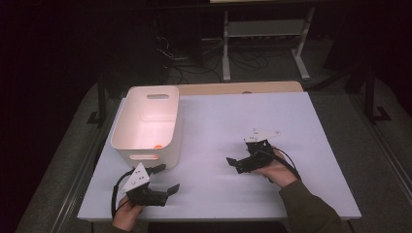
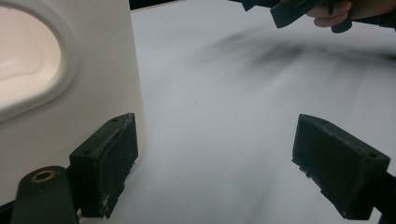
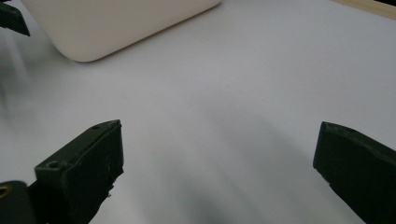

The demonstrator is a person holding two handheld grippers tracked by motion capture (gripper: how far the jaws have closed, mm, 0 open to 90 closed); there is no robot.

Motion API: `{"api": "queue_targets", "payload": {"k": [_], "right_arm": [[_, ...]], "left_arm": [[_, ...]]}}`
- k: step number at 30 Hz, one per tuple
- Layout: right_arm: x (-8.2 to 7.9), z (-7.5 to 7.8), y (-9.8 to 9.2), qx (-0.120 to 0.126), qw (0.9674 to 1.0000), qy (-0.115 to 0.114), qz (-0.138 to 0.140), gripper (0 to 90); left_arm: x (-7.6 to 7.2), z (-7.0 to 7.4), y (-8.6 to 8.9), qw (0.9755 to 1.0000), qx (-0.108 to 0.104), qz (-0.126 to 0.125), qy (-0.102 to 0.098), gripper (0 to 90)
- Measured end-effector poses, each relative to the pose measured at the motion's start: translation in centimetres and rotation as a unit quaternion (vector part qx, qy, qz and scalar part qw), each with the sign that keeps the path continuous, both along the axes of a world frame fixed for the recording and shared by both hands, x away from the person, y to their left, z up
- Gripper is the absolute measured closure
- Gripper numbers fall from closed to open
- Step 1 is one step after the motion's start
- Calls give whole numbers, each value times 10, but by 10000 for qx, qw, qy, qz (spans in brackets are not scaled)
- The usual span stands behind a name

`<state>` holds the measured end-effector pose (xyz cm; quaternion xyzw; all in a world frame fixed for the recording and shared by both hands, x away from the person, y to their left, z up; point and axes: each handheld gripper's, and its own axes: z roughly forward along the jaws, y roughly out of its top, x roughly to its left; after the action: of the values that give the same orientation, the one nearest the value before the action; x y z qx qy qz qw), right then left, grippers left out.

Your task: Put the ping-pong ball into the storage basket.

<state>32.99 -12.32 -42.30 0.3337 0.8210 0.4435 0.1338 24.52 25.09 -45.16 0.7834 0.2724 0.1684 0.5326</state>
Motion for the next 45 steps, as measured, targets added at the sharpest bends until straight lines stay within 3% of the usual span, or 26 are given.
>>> {"api": "queue_targets", "payload": {"k": [26,45], "right_arm": [[-31,-10,-38,10,9988,43,-480,12],[-53,-16,-75,95,9955,-25,-937,12]], "left_arm": [[0,0,0,10000,8,6,-26,141],[0,0,0,10000,14,8,-15,141]]}}
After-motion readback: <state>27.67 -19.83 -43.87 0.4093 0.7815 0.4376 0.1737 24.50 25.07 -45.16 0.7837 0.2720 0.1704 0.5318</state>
